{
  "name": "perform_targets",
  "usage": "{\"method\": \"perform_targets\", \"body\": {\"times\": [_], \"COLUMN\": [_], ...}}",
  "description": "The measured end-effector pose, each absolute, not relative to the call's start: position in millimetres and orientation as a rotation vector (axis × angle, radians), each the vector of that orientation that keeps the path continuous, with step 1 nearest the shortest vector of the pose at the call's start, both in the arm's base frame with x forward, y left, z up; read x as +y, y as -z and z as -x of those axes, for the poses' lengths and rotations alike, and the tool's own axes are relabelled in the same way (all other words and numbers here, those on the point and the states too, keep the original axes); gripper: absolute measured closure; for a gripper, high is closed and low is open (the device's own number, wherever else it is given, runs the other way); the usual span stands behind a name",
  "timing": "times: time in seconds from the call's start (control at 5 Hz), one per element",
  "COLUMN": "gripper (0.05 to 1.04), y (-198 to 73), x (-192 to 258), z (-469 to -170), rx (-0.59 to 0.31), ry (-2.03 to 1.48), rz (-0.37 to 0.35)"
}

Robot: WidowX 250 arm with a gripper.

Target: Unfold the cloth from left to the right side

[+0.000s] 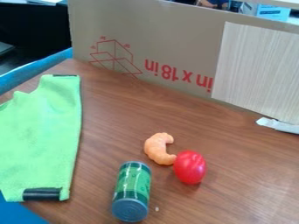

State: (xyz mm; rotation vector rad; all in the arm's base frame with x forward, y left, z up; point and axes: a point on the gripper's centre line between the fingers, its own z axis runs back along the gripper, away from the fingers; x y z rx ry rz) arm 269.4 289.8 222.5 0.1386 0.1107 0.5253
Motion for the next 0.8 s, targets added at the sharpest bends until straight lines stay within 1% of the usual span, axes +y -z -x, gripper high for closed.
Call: {"method": "perform_targets", "body": {"times": [0.2,0.4,0.6,0.8], "gripper": [0.082,0.082,0.082,0.083], "y": [-203,-176,-174,-162], "x": [291,300,312,307], "z": [-272,-256,-227,-211], "rx": [0.15,0.117,0.004,-0.084], "ry": [-0.514,-0.426,-0.313,-0.333], "rz": [-0.11,-0.053,-0.039,-0.025]}}
